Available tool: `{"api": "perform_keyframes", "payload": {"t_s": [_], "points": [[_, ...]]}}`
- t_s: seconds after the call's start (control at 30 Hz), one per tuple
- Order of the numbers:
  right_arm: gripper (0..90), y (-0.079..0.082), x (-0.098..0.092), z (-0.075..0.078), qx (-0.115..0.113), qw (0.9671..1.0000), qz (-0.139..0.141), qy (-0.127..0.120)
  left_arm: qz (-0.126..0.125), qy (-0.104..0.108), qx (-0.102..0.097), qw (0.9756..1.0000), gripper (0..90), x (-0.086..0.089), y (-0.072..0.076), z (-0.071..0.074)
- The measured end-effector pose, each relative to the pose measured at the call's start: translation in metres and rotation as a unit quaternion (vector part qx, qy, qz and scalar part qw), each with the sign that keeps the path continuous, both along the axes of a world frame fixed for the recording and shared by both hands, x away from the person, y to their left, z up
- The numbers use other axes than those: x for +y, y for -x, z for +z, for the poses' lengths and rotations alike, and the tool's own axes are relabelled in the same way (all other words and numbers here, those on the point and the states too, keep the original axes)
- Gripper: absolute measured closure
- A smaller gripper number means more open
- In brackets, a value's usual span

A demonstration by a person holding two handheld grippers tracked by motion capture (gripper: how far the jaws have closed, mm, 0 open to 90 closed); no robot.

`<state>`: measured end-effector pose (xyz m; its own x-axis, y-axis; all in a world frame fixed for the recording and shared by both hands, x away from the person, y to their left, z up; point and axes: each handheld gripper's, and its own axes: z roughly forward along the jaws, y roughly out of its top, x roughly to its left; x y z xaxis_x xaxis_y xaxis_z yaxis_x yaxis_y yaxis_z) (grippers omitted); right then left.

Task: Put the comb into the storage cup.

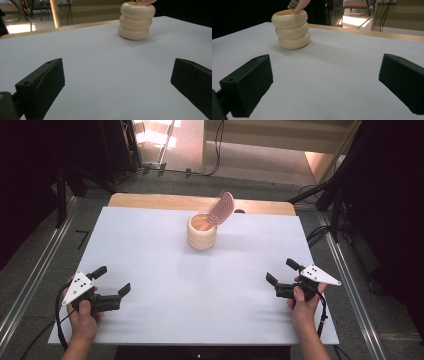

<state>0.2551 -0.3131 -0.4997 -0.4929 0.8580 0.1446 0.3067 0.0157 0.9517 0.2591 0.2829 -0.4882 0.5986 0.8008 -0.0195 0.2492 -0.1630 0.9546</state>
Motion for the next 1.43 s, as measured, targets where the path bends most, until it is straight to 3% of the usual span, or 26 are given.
{"api": "perform_keyframes", "payload": {"t_s": [0.63,1.07,1.43], "points": [[0.0,0.02,-0.012,-0.004,0.0,1.0,-0.006,0.007,0.001,-0.001,0.0,1.0,0.0,0.0,0.001,0.0],[0.0,0.039,-0.032,-0.008,0.003,0.9997,-0.019,0.015,0.001,-0.002,-0.001,1.0,0.0,0.0,0.001,0.0],[0.0,0.049,-0.045,-0.012,0.006,0.9993,-0.037,0.002,0.003,-0.002,-0.001,1.0,0.0,-0.001,-0.002,0.0]]}}
